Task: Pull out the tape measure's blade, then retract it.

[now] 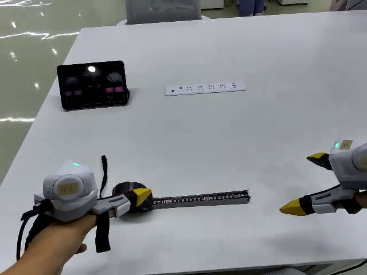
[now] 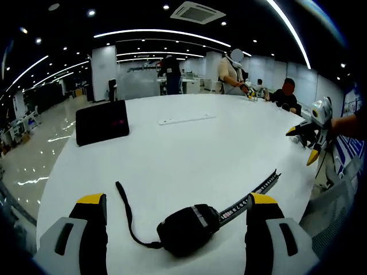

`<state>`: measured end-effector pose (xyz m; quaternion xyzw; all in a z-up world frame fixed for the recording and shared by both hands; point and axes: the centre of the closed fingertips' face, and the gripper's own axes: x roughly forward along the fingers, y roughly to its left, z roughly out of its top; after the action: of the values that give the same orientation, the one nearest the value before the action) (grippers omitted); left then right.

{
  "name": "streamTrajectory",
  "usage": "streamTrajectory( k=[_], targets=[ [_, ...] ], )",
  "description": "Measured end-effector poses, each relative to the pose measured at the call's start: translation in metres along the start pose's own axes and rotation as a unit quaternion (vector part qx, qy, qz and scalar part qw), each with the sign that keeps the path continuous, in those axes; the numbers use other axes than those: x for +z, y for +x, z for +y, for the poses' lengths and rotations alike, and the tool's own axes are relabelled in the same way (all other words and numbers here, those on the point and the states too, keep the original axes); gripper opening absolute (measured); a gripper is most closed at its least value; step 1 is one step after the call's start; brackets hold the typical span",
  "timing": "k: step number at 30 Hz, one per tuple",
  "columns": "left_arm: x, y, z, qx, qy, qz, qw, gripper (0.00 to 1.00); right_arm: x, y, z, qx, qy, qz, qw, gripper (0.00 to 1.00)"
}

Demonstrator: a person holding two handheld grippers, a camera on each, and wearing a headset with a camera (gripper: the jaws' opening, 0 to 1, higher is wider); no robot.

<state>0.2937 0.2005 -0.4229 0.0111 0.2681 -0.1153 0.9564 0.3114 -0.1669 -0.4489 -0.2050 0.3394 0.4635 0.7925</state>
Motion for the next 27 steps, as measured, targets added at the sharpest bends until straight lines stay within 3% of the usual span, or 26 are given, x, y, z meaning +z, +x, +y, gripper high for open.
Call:
streamTrajectory(
  k=[3, 4, 6, 9, 15, 18, 20, 27],
  targets=[
    [-0.001, 0.000, -0.001, 0.016, -0.006, 0.000, 0.9999, 0.99, 0.007, 0.003, 0.002, 0.008, -0.008, 0.001, 0.9999, 0.99],
    [-0.001, 0.001, 0.003, 0.038, -0.016, -0.007, 0.9991, 0.99, 0.010, 0.004, 0.005, 0.017, -0.010, 0.003, 0.9998, 0.99],
    [-0.005, 0.003, 0.008, 0.059, -0.013, -0.004, 0.9981, 0.99, 0.014, 0.005, 0.007, 0.020, -0.022, 0.005, 0.9995, 0.99],
    [-0.009, 0.008, 0.006, 0.074, -0.021, -0.007, 0.9970, 0.99, 0.020, 0.007, 0.009, 0.029, -0.037, 0.007, 0.9989, 0.99],
    [-0.017, 0.014, -0.001, 0.081, -0.036, -0.009, 0.9960, 0.99, 0.031, 0.013, 0.010, 0.040, -0.060, 0.008, 0.9973, 0.99],
    [-0.012, 0.016, -0.006, 0.083, -0.019, -0.030, 0.9959, 0.99, 0.034, 0.018, 0.011, 0.047, -0.074, 0.011, 0.9961, 0.99],
    [-0.013, 0.019, -0.007, 0.090, -0.014, -0.033, 0.9953, 0.99, 0.037, 0.021, 0.012, 0.052, -0.081, 0.013, 0.9953, 0.99],
    [-0.024, 0.028, -0.012, 0.097, -0.046, -0.039, 0.9935, 0.99, 0.040, 0.031, 0.021, 0.076, -0.129, 0.030, 0.9882, 0.99]
  ],
)
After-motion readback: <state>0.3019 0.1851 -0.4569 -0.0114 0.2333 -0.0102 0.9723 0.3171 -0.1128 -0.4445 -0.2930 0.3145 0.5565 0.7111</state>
